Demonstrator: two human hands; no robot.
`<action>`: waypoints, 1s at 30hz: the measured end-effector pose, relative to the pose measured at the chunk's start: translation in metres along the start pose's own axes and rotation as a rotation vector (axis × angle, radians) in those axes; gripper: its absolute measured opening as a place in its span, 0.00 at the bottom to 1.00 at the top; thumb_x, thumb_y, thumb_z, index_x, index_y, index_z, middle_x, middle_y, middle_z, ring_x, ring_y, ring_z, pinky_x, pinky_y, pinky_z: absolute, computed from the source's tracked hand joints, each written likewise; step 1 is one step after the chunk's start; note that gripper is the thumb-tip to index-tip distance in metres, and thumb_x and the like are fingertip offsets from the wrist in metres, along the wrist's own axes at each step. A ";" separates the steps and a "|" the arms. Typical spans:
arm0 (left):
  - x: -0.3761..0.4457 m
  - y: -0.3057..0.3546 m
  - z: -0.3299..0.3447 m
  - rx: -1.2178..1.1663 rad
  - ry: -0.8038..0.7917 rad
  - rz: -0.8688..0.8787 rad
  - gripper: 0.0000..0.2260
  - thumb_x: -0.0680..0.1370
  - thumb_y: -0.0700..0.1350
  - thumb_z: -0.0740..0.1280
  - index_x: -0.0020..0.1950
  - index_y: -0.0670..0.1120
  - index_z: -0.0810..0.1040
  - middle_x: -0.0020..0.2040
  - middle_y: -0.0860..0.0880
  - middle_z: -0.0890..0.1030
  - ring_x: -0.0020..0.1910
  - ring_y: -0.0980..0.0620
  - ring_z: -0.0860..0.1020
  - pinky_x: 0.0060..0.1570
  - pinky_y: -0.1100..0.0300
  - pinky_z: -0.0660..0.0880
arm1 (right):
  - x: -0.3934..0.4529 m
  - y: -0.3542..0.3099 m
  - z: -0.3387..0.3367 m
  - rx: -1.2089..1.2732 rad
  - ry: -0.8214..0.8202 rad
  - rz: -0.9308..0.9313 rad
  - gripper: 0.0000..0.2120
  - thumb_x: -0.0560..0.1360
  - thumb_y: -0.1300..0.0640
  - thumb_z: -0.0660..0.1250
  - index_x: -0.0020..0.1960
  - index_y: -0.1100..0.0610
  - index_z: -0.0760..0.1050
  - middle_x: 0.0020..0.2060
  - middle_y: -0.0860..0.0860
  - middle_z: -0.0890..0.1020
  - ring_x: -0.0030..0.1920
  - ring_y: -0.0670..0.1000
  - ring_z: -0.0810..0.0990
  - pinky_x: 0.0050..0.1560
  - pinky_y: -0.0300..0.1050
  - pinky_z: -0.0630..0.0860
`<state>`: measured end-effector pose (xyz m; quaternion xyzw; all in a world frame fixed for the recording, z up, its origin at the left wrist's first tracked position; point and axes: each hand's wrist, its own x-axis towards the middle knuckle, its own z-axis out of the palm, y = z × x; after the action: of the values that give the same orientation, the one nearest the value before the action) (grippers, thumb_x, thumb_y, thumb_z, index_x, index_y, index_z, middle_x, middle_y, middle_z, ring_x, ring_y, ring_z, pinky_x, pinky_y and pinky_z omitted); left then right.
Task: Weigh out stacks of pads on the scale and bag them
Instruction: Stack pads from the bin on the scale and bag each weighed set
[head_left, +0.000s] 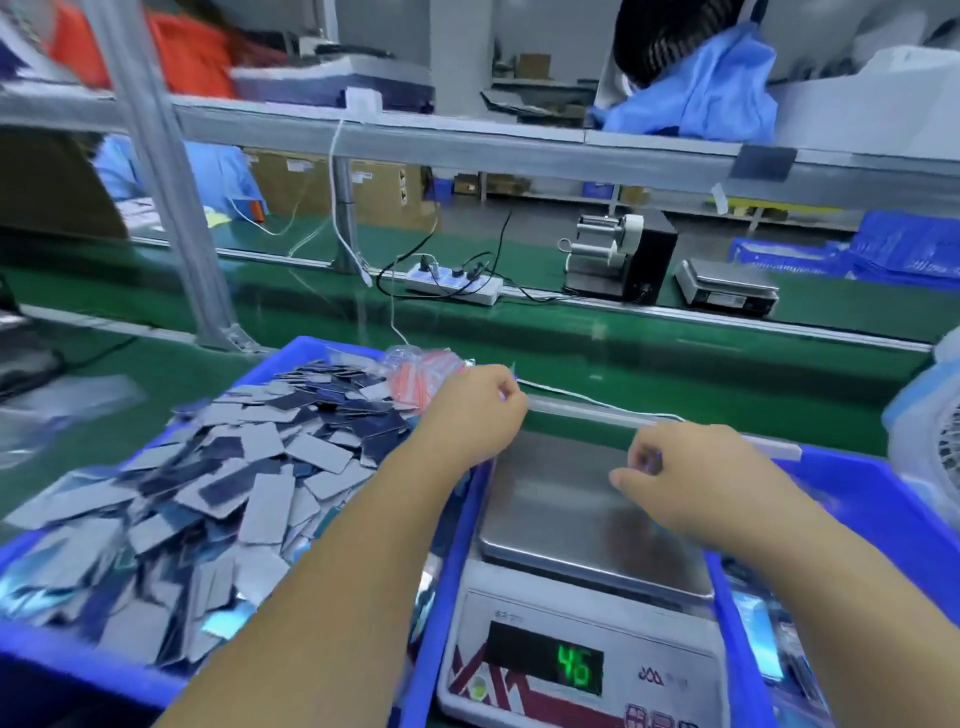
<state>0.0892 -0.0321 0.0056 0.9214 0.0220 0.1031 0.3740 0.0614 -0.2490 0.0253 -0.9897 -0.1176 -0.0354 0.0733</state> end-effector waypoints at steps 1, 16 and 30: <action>0.004 -0.004 -0.011 0.043 0.009 -0.036 0.08 0.77 0.44 0.60 0.41 0.50 0.76 0.37 0.56 0.78 0.38 0.51 0.75 0.35 0.61 0.69 | 0.001 -0.012 0.003 0.021 0.007 -0.027 0.13 0.74 0.41 0.64 0.39 0.49 0.73 0.37 0.44 0.79 0.40 0.47 0.76 0.40 0.45 0.73; -0.015 -0.074 -0.080 0.588 -0.275 -0.130 0.41 0.58 0.72 0.73 0.69 0.64 0.66 0.64 0.51 0.62 0.68 0.46 0.58 0.60 0.48 0.62 | -0.019 -0.041 0.026 0.229 0.038 -0.161 0.07 0.72 0.48 0.67 0.36 0.45 0.75 0.30 0.39 0.79 0.35 0.39 0.76 0.37 0.38 0.72; -0.009 -0.084 -0.104 0.422 -0.204 -0.132 0.20 0.71 0.47 0.71 0.63 0.56 0.77 0.45 0.60 0.77 0.35 0.59 0.78 0.27 0.65 0.72 | -0.023 -0.037 0.019 0.334 0.095 -0.173 0.08 0.73 0.52 0.68 0.35 0.44 0.77 0.35 0.30 0.78 0.42 0.34 0.75 0.34 0.30 0.69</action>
<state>0.0618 0.0988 0.0184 0.9813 0.0654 -0.0222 0.1796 0.0309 -0.2155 0.0100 -0.9472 -0.2027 -0.0682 0.2388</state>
